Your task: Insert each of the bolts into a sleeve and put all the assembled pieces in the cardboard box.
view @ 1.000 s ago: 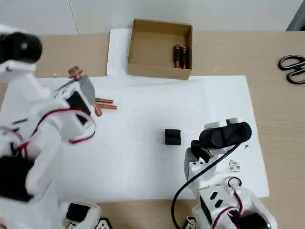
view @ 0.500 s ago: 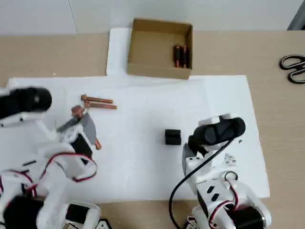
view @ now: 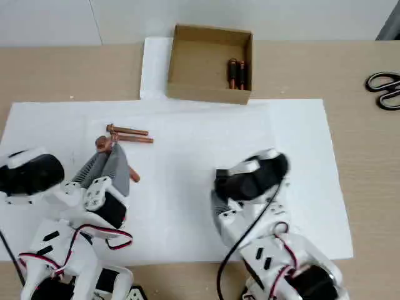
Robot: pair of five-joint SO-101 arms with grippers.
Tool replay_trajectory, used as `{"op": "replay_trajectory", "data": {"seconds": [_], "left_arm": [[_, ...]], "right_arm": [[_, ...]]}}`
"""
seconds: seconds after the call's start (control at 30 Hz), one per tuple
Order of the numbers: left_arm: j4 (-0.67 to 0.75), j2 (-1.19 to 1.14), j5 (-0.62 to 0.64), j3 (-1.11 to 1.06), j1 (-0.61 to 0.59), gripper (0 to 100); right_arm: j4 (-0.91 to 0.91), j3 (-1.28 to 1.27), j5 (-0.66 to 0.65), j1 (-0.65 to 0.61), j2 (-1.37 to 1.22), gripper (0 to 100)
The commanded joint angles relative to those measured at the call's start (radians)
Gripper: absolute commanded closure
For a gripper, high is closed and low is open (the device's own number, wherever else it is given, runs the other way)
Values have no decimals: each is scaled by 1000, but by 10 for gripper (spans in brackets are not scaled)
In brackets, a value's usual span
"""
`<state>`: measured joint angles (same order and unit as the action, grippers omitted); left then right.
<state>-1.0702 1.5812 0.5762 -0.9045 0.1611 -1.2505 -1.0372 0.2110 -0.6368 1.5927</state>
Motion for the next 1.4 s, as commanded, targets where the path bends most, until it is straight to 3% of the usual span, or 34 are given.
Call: {"op": "replay_trajectory", "data": {"seconds": [0.0, 0.4, 0.57, 0.77, 1.37], "left_arm": [[63, 18, -2, -4, 92, 995], [97, 14, 5, 2, 298, 995], [117, 18, -95, -35, 385, 995], [169, 12, -183, -36, 388, 995], [166, 11, -187, -38, 338, 995]], "right_arm": [[59, -23, 11, -76, 10, 995], [229, -94, 3, -289, 4, 995], [268, -94, -71, -312, 8, 995], [321, -94, -190, -312, 8, 995], [306, -92, -186, -197, 10, 995]]}}
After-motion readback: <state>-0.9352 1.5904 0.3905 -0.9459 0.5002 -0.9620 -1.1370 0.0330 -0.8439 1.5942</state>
